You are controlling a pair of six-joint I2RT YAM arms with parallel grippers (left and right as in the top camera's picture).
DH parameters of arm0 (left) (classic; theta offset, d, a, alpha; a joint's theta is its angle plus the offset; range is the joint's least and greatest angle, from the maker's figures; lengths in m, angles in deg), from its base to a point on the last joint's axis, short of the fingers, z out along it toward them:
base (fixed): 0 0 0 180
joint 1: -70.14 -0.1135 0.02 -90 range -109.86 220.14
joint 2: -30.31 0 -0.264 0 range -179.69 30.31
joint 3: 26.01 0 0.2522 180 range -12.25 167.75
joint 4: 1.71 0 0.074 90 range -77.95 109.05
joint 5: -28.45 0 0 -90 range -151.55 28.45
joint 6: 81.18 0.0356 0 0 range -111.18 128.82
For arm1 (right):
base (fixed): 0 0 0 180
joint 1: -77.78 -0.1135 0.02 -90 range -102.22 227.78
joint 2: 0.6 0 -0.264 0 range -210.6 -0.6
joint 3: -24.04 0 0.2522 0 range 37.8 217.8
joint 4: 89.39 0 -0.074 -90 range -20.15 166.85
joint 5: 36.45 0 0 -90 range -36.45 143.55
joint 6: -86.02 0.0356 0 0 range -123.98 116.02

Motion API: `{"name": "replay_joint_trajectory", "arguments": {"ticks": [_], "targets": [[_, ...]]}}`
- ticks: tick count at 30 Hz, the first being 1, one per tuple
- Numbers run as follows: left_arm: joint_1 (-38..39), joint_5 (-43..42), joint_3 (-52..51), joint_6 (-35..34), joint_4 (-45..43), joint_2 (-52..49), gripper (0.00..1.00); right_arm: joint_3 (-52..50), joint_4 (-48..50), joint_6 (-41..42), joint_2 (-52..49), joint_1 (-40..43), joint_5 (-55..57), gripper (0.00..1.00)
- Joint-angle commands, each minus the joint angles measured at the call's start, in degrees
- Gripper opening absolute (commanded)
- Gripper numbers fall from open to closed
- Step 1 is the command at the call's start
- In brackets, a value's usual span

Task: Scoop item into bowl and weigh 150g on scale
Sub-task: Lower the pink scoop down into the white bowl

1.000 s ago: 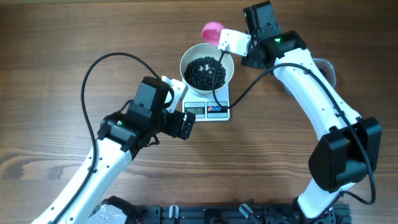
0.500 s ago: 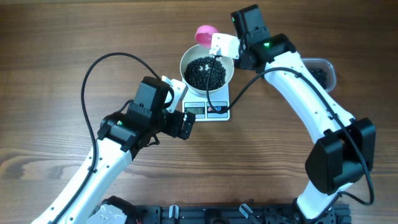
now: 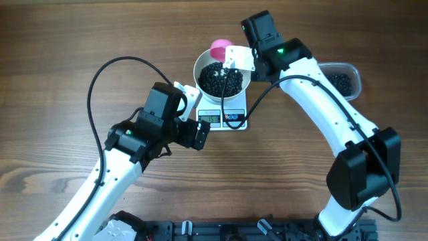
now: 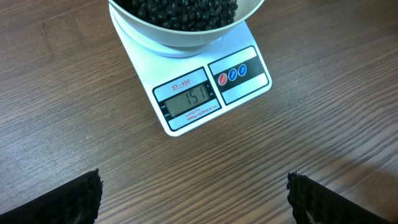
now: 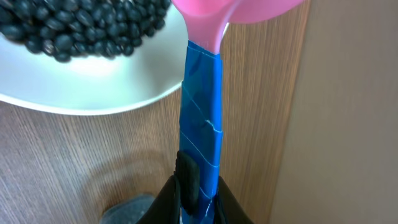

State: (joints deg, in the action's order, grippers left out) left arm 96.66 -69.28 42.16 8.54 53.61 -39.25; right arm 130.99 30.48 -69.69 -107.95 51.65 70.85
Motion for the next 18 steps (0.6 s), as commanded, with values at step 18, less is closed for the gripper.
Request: {"name": "replay_joint_trajectory", "arguments": {"ticks": [18], "targets": [[0.26,0.28,1.05,-0.15,-0.15,-0.22,1.00,-2.51,-0.98,4.02,-0.46,-1.40,-0.11,0.04]]}}
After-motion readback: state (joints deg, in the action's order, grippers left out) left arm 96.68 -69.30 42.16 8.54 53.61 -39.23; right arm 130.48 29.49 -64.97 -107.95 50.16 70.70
